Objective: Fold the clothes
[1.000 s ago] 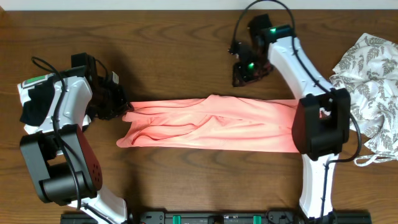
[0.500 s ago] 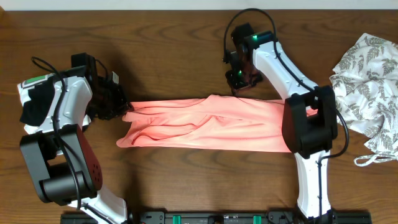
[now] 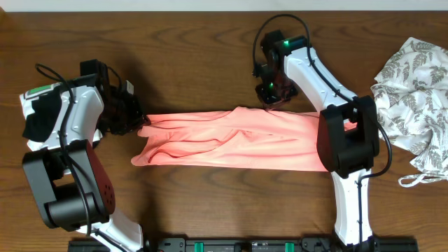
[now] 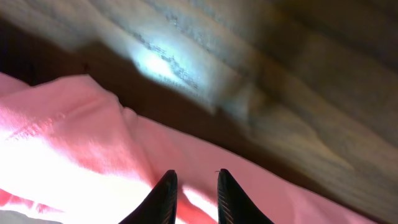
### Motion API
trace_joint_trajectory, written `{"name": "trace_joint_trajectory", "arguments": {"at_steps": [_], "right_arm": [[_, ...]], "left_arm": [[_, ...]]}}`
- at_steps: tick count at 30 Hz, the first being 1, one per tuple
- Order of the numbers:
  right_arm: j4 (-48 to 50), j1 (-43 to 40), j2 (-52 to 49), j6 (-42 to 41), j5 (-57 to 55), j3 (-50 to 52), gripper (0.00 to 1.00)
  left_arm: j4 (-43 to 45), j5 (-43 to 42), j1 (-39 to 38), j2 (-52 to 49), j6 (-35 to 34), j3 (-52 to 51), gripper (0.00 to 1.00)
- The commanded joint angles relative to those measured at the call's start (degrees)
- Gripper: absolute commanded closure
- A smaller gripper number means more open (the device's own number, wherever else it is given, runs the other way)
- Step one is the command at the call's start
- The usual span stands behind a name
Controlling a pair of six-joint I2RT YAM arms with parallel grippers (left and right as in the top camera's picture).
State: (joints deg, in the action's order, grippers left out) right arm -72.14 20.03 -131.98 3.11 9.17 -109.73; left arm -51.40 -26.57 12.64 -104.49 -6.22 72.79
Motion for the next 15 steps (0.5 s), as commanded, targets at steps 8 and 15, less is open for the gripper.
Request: {"name": "trace_joint_trajectory", "arguments": {"at_steps": [8, 15], "right_arm": [[-4.8, 2.6, -0.5, 3.4, 3.3, 0.4, 0.76], [-0.2, 4.8, -0.5, 2.7, 2.9, 0.7, 0.77]], "left_arm": [[-0.2, 0.7, 0.3, 0.7, -0.5, 0.5, 0.86], [-0.2, 0.7, 0.3, 0.7, -0.5, 0.5, 0.86]]}}
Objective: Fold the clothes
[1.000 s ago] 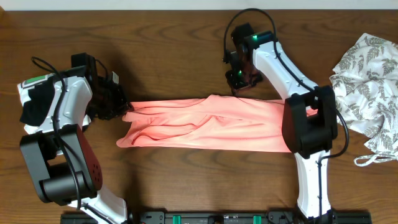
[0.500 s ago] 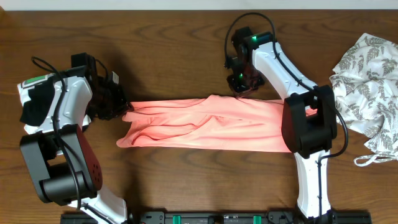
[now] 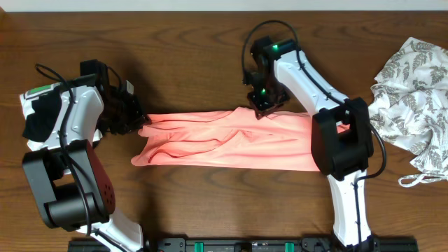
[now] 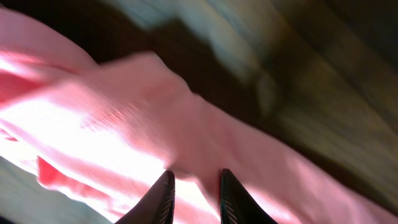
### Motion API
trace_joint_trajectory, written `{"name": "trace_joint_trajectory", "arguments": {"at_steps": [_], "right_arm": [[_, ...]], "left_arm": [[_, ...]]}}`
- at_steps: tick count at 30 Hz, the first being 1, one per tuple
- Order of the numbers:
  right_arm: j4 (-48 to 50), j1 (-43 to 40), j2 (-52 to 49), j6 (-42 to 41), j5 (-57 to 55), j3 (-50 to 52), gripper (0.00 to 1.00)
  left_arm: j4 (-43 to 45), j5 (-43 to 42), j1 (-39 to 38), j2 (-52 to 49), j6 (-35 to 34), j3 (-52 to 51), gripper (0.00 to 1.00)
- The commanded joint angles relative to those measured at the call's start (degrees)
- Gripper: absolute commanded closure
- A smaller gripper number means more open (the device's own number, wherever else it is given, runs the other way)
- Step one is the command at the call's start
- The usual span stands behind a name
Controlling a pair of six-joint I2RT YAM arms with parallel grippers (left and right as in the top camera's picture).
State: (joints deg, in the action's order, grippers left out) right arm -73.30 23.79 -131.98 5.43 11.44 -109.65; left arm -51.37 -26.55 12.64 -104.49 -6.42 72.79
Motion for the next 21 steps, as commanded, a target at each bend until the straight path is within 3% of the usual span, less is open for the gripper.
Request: {"name": "trace_joint_trajectory", "arguments": {"at_steps": [1, 5, 9, 18, 21], "right_arm": [[1.2, 1.0, -0.5, 0.4, 0.6, 0.6, 0.77], [1.4, 1.1, -0.5, 0.4, 0.6, 0.6, 0.80], [2.0, 1.1, -0.5, 0.4, 0.4, 0.6, 0.96], [-2.3, 2.8, -0.5, 13.6, 2.9, 0.6, 0.94], [-2.7, 2.7, -0.5, 13.9, 2.5, 0.6, 0.84]], "left_arm": [[-0.2, 0.7, 0.3, 0.7, -0.3, 0.5, 0.85], [-0.2, 0.7, 0.3, 0.7, -0.3, 0.5, 0.85], [-0.2, 0.7, 0.3, 0.7, -0.3, 0.5, 0.85], [-0.2, 0.7, 0.3, 0.7, -0.3, 0.5, 0.85], [-0.2, 0.7, 0.3, 0.7, -0.3, 0.5, 0.85]]}}
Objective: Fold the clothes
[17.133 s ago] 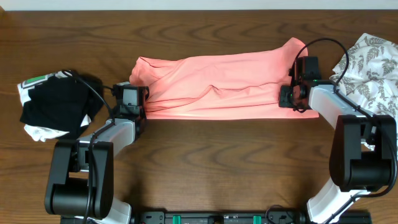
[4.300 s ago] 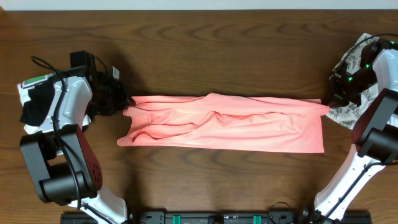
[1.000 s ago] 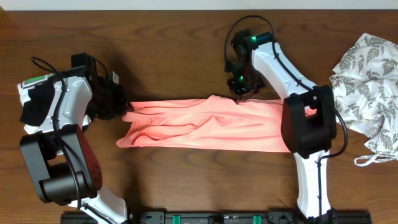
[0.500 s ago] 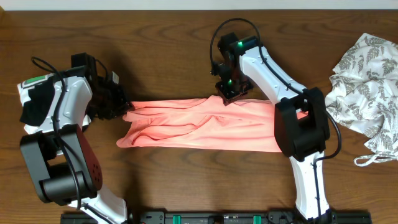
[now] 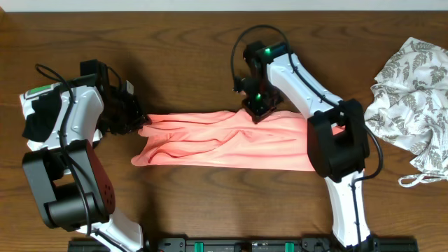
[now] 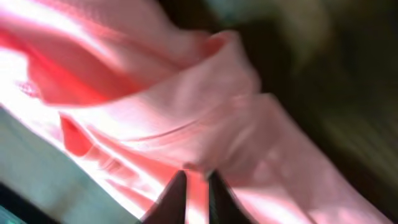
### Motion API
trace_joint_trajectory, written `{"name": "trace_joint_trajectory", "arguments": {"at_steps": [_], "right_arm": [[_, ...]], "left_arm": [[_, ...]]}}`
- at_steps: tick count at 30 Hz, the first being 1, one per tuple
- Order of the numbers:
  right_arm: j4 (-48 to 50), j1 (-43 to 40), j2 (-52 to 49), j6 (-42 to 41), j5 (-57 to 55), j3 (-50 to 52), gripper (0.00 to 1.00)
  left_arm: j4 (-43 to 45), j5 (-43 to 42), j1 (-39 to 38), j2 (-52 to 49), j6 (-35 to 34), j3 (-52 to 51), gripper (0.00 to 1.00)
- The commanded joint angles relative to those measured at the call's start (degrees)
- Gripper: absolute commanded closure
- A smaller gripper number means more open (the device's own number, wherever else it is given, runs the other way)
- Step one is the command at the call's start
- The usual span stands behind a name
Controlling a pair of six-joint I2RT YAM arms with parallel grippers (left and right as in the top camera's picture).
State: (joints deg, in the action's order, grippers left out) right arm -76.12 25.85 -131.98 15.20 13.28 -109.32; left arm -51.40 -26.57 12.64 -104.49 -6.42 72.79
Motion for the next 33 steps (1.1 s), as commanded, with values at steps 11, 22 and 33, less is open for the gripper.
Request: {"name": "trace_joint_trajectory", "arguments": {"at_steps": [11, 22, 33], "right_arm": [[4.5, 0.4, -0.5, 1.1, 0.7, 0.2, 0.77], [8.8, 2.7, -0.5, -0.4, 7.7, 0.2, 0.81], [13.4, 5.7, -0.5, -3.5, 7.5, 0.6, 0.81]], "left_arm": [[-0.2, 0.7, 0.3, 0.7, -0.3, 0.5, 0.85], [-0.2, 0.7, 0.3, 0.7, -0.3, 0.5, 0.85], [-0.2, 0.7, 0.3, 0.7, -0.3, 0.5, 0.85]]}}
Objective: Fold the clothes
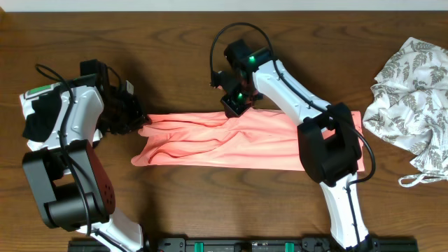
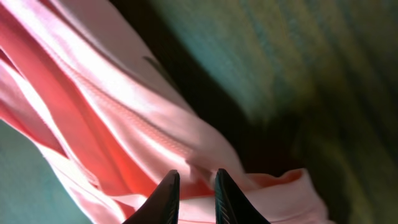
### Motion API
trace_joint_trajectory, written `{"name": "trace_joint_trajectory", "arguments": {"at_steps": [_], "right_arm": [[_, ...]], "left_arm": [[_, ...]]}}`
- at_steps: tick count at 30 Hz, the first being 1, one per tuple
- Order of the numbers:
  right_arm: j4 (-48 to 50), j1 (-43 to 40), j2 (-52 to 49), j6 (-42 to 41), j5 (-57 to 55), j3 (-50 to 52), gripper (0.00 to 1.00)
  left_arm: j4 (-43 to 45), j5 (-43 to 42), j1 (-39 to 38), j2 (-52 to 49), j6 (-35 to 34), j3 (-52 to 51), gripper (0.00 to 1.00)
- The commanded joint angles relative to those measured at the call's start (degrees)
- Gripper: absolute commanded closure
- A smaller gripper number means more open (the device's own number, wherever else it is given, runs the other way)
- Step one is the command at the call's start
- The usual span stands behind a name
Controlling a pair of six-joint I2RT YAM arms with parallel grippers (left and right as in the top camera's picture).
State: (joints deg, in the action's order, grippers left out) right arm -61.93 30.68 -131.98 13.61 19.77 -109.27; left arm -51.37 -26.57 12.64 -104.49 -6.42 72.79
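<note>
A pink garment (image 1: 266,143) lies stretched out in a long band across the middle of the table. My left gripper (image 1: 138,120) is at its left end, where the cloth is drawn to a point into the shut fingers. My right gripper (image 1: 234,106) sits on the garment's far edge, left of centre. In the right wrist view the right gripper (image 2: 194,186) has its fingers close together on a raised fold of the pink cloth (image 2: 124,106).
A crumpled white garment with a grey leaf print (image 1: 413,91) lies at the table's right edge. The brown wooden table (image 1: 196,49) shows bare beyond the pink garment. A black rail (image 1: 245,245) runs along the near edge.
My right gripper has moved further left along the garment's far edge, with the fold of cloth still between its fingers. The garment's right end now shows. The left arm has not moved.
My right gripper was at the far edge right of centre, fingers over the pink cloth. At each later moment it stood further left along that edge, pinching a fold, and now it is left of centre. My left gripper stayed at the left end throughout.
</note>
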Motion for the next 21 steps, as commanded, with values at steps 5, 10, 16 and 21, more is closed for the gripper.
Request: {"name": "trace_joint_trajectory", "arguments": {"at_steps": [5, 10, 16, 21], "right_arm": [[-3.7, 2.5, -0.5, -2.5, 1.0, 3.1, 0.81], [-2.6, 3.9, -0.5, -2.7, 1.0, 6.5, 0.82], [-1.5, 4.3, -0.5, -2.6, 1.0, 7.2, 0.84], [-1.5, 4.1, -0.2, -2.6, 1.0, 6.6, 0.84]], "left_arm": [[-0.2, 0.7, 0.3, 0.7, -0.3, 0.5, 0.85], [-0.2, 0.7, 0.3, 0.7, -0.3, 0.5, 0.85], [-0.2, 0.7, 0.3, 0.7, -0.3, 0.5, 0.85], [-0.2, 0.7, 0.3, 0.7, -0.3, 0.5, 0.85]]}}
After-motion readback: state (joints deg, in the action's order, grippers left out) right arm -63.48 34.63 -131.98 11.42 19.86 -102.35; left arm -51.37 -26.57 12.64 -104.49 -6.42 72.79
